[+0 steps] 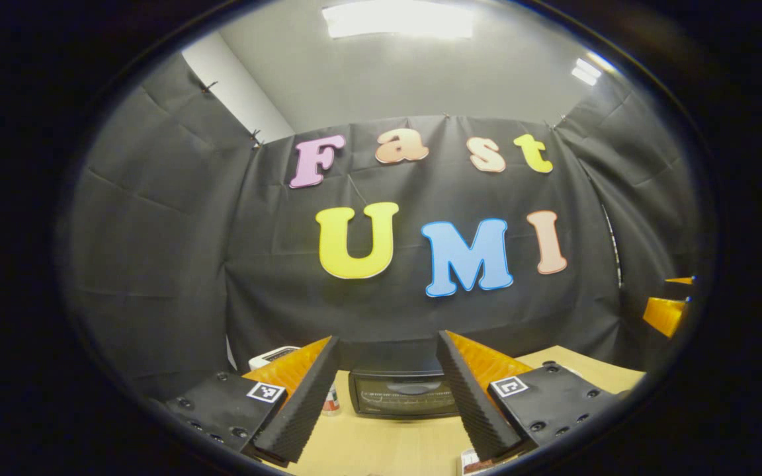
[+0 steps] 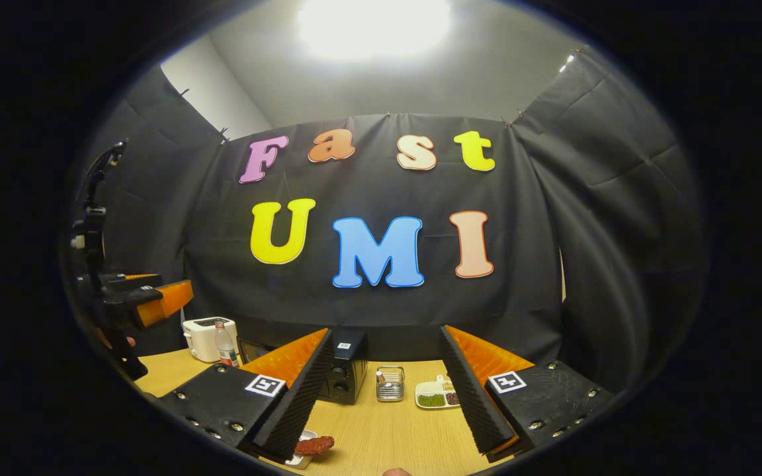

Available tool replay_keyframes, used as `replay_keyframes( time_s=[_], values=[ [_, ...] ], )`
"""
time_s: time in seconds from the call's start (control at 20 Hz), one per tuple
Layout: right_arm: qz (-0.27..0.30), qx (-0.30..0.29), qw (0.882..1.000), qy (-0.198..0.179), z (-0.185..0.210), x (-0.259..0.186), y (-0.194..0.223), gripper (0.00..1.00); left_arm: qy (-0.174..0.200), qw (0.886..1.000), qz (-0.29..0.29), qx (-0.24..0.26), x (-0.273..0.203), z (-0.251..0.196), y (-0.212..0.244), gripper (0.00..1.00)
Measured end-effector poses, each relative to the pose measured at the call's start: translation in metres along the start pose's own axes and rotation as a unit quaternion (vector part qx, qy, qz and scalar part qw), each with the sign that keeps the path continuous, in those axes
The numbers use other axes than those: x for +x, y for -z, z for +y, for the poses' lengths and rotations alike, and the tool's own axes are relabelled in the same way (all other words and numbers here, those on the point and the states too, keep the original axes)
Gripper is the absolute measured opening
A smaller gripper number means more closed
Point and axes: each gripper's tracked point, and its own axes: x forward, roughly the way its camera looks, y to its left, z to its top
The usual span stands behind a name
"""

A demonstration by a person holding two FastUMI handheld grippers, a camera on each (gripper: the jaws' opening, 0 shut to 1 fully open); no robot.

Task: Open the electric oven with the left hand, put the food in, and close the electric oven.

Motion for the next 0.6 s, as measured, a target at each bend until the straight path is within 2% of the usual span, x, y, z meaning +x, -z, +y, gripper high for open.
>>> replay_keyframes(
  time_s=[0.35, 0.45, 0.5, 0.6],
  values=[
    [0.010, -0.012, 0.999, 0.050, -0.010, 0.016, 0.005, 0.96, 0.050, 0.998, 0.026, 0.004, 0.075, -0.022, 0.048, 1.00],
    [0.019, -0.022, 0.998, 0.063, -0.008, 0.023, 0.009, 0.96, 0.064, 0.997, 0.040, -0.003, 0.095, -0.026, 0.065, 0.90],
    [0.018, -0.028, 0.997, 0.069, -0.006, 0.026, 0.005, 0.96, 0.069, 0.997, 0.045, -0.007, 0.105, -0.028, 0.073, 1.00],
    [0.019, -0.037, 0.996, 0.080, -0.004, 0.029, 0.004, 0.96, 0.078, 0.995, 0.057, -0.012, 0.125, -0.031, 0.090, 1.00]
  ],
)
